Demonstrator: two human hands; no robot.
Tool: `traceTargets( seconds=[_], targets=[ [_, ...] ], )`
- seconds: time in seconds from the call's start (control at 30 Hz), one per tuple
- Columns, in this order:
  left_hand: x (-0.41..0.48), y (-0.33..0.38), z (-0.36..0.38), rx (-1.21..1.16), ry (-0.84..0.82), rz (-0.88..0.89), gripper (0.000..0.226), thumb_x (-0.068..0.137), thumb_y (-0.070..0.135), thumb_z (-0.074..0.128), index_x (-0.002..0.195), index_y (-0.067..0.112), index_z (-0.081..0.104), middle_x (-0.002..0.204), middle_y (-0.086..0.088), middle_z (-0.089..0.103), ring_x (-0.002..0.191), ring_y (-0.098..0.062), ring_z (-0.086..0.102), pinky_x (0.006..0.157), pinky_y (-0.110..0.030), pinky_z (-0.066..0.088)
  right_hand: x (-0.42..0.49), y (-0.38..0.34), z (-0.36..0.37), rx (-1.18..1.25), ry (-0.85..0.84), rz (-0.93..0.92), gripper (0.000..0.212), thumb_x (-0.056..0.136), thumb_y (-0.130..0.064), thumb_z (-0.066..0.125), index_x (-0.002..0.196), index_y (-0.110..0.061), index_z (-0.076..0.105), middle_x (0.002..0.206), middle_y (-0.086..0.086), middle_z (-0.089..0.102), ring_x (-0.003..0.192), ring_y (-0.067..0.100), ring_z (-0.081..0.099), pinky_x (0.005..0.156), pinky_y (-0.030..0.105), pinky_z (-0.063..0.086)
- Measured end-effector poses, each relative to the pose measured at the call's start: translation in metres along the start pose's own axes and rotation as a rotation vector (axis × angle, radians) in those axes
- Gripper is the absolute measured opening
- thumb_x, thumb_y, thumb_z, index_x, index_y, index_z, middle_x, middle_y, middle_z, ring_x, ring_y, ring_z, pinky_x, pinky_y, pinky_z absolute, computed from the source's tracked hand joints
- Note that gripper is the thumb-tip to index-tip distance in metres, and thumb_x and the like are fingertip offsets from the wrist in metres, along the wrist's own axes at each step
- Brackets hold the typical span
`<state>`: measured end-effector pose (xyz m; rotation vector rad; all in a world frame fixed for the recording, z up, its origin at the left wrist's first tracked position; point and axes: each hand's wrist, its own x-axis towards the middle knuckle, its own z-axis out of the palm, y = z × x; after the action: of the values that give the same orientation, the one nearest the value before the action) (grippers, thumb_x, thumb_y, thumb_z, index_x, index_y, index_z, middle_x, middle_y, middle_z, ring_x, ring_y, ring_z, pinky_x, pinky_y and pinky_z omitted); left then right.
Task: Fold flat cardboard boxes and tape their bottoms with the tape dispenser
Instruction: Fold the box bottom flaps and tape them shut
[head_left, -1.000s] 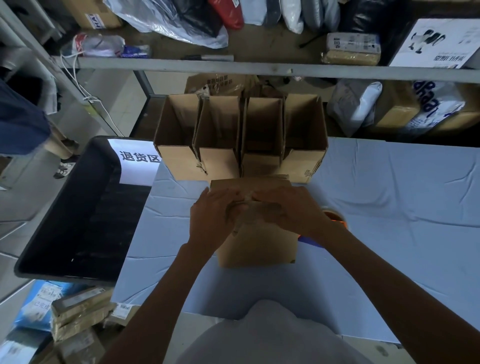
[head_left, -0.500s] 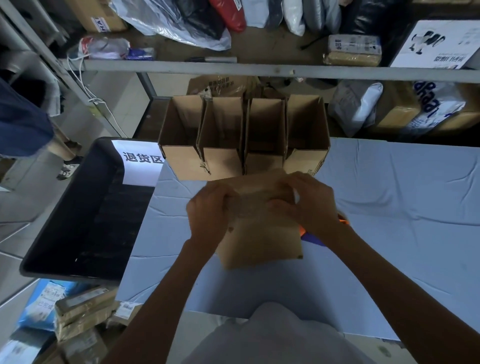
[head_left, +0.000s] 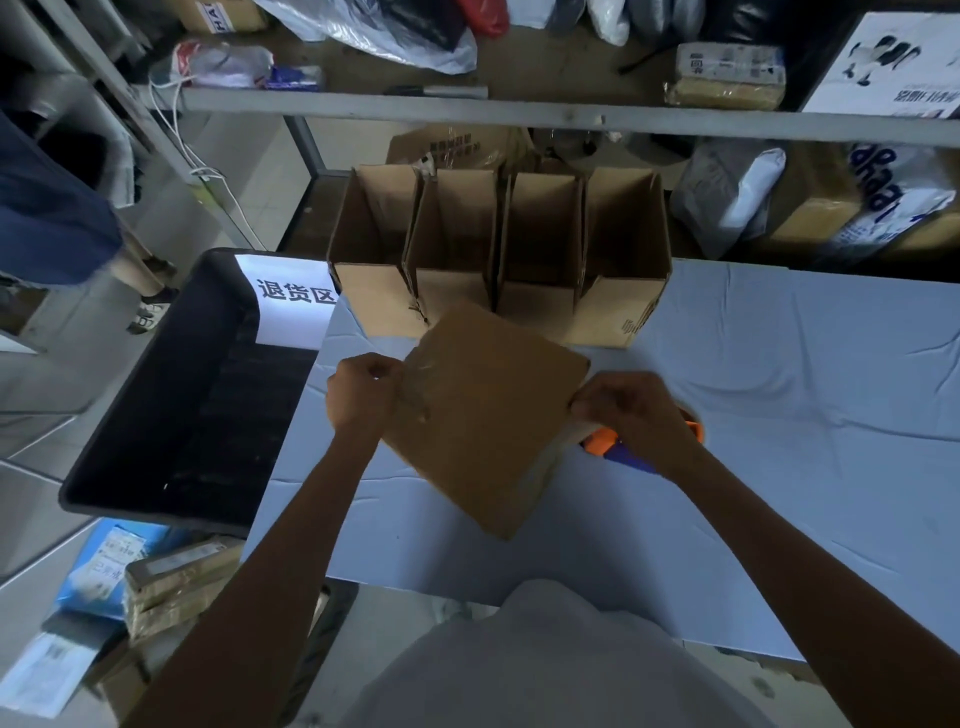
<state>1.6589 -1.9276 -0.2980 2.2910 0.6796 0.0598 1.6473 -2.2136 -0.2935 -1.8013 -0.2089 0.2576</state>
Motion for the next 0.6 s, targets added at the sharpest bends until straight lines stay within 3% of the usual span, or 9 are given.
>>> traceTargets(
  seconds=[0.03,0.1,0.17,0.23,0.3,0.37,0.4,0.53,0.6],
  targets=[
    [0.001,-0.002,0.0,-0.003,-0.066,0.003,0.022,0.088,0.023,0.061,0.107,0.017,0.07,0.105,0.001,0.069,0.095,-0.019,0.064,0.088,-0.034,0.051,0.004,-0.003,0.001,0.019,0.023,-0.008,0.009,0.083,-0.006,0.067,0.077,-0.011,0.071,0.074,0.017,0.067,0.07,0.042,0.062,0.066,0.047,0.05],
    [0.001,-0.001,-0.004,-0.069,-0.187,0.02,0.031,0.085,0.025,0.067,0.115,0.022,0.064,0.109,0.006,0.062,0.096,-0.014,0.061,0.09,-0.033,0.049,0.01,-0.011,0.006,0.02,0.064,-0.036,0.011,0.086,-0.003,0.063,0.082,-0.009,0.07,0.078,0.003,0.069,0.08,0.019,0.064,0.073,0.025,0.05],
    [-0.003,0.004,-0.013,-0.191,-0.281,0.081,0.027,0.086,0.025,0.066,0.114,0.026,0.065,0.113,0.008,0.063,0.1,-0.013,0.063,0.09,-0.032,0.05,0.018,-0.018,0.011,0.046,0.106,0.003,0.008,0.088,-0.008,0.062,0.087,-0.008,0.07,0.082,0.002,0.068,0.083,0.012,0.062,0.074,0.017,0.048],
    [-0.011,0.011,-0.026,-0.331,-0.41,0.172,0.02,0.093,0.03,0.056,0.109,0.027,0.068,0.112,0.008,0.067,0.104,-0.009,0.062,0.091,-0.027,0.045,0.026,-0.023,0.015,0.123,0.14,0.097,0.01,0.089,-0.013,0.062,0.087,-0.01,0.071,0.081,0.003,0.069,0.08,0.011,0.063,0.071,0.019,0.049],
    [-0.02,0.017,-0.037,-0.44,-0.533,0.252,0.027,0.097,0.036,0.045,0.109,0.029,0.068,0.111,0.011,0.068,0.108,-0.004,0.06,0.093,-0.024,0.041,0.034,-0.025,0.018,0.179,0.139,0.204,0.01,0.089,-0.016,0.062,0.087,-0.011,0.071,0.083,0.006,0.07,0.079,0.015,0.065,0.072,0.026,0.051],
    [-0.024,0.02,-0.044,-0.468,-0.609,0.34,0.029,0.094,0.046,0.047,0.115,0.036,0.063,0.117,0.013,0.064,0.113,-0.004,0.056,0.098,-0.026,0.041,0.04,-0.026,0.022,0.241,0.142,0.299,0.011,0.089,-0.019,0.063,0.088,-0.012,0.071,0.089,0.01,0.07,0.086,0.022,0.065,0.078,0.034,0.054],
    [-0.025,0.021,-0.046,-0.464,-0.647,0.382,0.037,0.087,0.048,0.055,0.122,0.036,0.057,0.123,0.01,0.06,0.116,-0.006,0.054,0.098,-0.027,0.043,0.042,-0.027,0.023,0.296,0.149,0.352,0.011,0.088,-0.02,0.063,0.087,-0.012,0.07,0.091,0.01,0.07,0.088,0.024,0.065,0.079,0.036,0.054],
    [-0.026,0.027,-0.042,-0.36,-0.684,0.503,0.12,0.051,0.029,0.091,0.143,0.032,0.015,0.138,0.004,0.031,0.117,0.006,0.041,0.084,-0.006,0.044,0.046,-0.027,0.027,0.489,0.131,0.589,0.015,0.088,-0.022,0.064,0.093,-0.008,0.068,0.095,0.012,0.07,0.09,0.028,0.066,0.065,0.033,0.054],
    [-0.024,0.026,-0.04,-0.331,-0.681,0.529,0.127,0.042,0.051,0.089,0.142,0.037,0.012,0.142,0.009,0.024,0.124,0.005,0.035,0.087,-0.005,0.042,0.048,-0.024,0.026,0.516,0.149,0.703,0.018,0.085,-0.023,0.067,0.093,-0.007,0.066,0.098,0.014,0.068,0.093,0.031,0.064,0.074,0.039,0.054]
  ],
)
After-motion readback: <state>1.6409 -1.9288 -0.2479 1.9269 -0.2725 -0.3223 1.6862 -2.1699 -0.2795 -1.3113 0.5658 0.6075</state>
